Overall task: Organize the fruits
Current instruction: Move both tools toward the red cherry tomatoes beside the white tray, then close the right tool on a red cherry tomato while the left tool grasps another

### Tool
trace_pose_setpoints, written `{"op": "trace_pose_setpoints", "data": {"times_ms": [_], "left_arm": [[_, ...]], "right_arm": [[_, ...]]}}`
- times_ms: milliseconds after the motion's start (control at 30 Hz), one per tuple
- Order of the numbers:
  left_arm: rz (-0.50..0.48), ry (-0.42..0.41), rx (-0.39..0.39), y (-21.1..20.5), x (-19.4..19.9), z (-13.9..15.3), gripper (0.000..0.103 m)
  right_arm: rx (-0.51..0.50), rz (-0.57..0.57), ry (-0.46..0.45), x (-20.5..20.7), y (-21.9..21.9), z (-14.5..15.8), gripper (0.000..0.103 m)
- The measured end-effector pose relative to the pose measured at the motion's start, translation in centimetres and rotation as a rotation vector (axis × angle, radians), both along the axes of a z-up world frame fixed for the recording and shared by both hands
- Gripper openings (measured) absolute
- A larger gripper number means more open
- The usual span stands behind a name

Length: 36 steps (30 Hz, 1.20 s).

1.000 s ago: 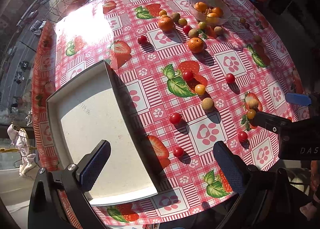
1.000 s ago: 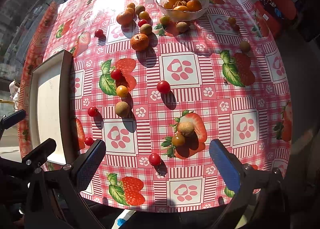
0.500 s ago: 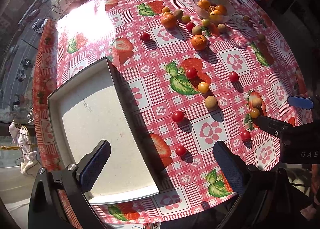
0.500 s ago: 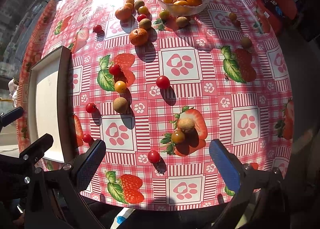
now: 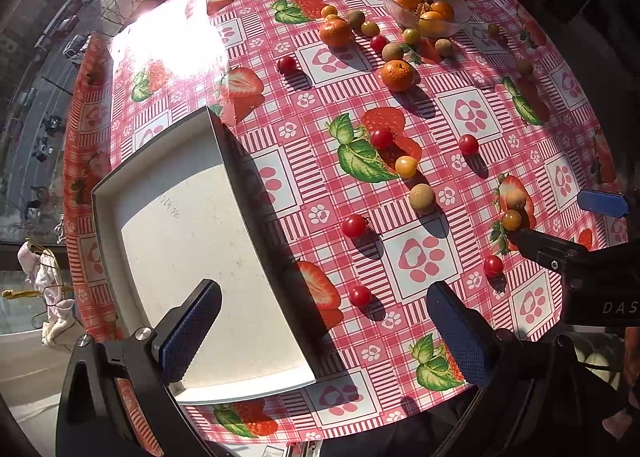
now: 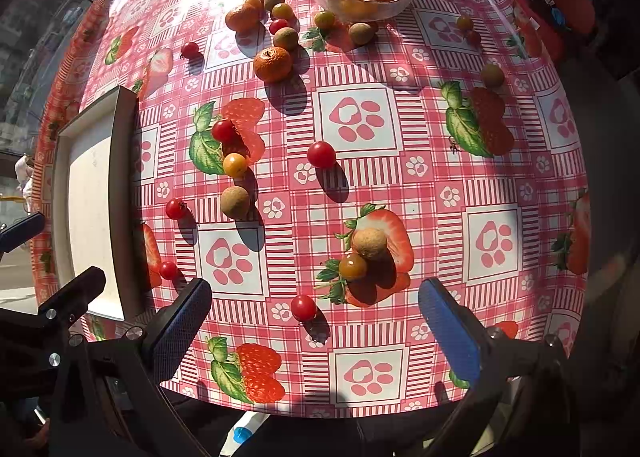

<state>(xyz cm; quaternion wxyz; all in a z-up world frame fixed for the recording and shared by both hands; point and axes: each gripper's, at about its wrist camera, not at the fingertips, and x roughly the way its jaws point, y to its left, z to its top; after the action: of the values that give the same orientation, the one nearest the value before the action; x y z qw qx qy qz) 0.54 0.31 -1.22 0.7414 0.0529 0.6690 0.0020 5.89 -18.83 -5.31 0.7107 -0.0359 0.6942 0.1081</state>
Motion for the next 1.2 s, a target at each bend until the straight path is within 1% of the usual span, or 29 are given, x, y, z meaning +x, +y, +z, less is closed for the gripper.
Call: {"op": "trace_pose_setpoints", "data": {"times_ms": [233, 300, 400, 467, 600, 833, 967, 1067, 1200], "left_arm": [[0.010, 0.029, -0.013, 0.1, -0.1, -0.6, 0.103], [0.020, 0.022, -0.015, 0.2, 0.0, -0.9, 0.103], [0.043, 0.037, -0.028, 0.7, 0.2, -1.6, 0.103], [0.056, 0.040, -0.021, 0.9, 0.4, -2.2, 0.103], [0.055, 0.042, -0.016, 0.9, 1.1, -3.4, 0.103], [0.014, 0.008, 0.001, -0.2, 2.6, -5.3, 0.103], [0.019, -0.014, -0.006, -0.1, 3.5, -6.6, 0.103], [0.029, -0.001, -0.020, 0.4, 4.1, -7.6, 0.083], [0.053, -0.001, -0.029, 1.2, 4.6, -8.8, 0.083]], "right_arm": [[0.027, -0.005, 0.016, -0.3, -0.1, -0.5, 0.103], [0.025, -0.008, 0.021, -0.4, -0.3, -0.7, 0.103], [0.022, -0.015, 0.026, -0.4, -0.5, -1.0, 0.103], [0.027, -0.022, 0.037, -0.4, -0.7, -1.2, 0.103], [0.041, -0.038, 0.063, -0.3, -0.8, -1.7, 0.103], [0.034, -0.053, 0.072, 0.6, -0.6, -3.0, 0.103], [0.027, -0.049, 0.065, 1.8, -0.2, -3.6, 0.103], [0.022, -0.040, 0.053, 2.9, 0.3, -4.1, 0.103], [0.024, -0.044, 0.034, 4.5, 0.8, -4.7, 0.103]]}}
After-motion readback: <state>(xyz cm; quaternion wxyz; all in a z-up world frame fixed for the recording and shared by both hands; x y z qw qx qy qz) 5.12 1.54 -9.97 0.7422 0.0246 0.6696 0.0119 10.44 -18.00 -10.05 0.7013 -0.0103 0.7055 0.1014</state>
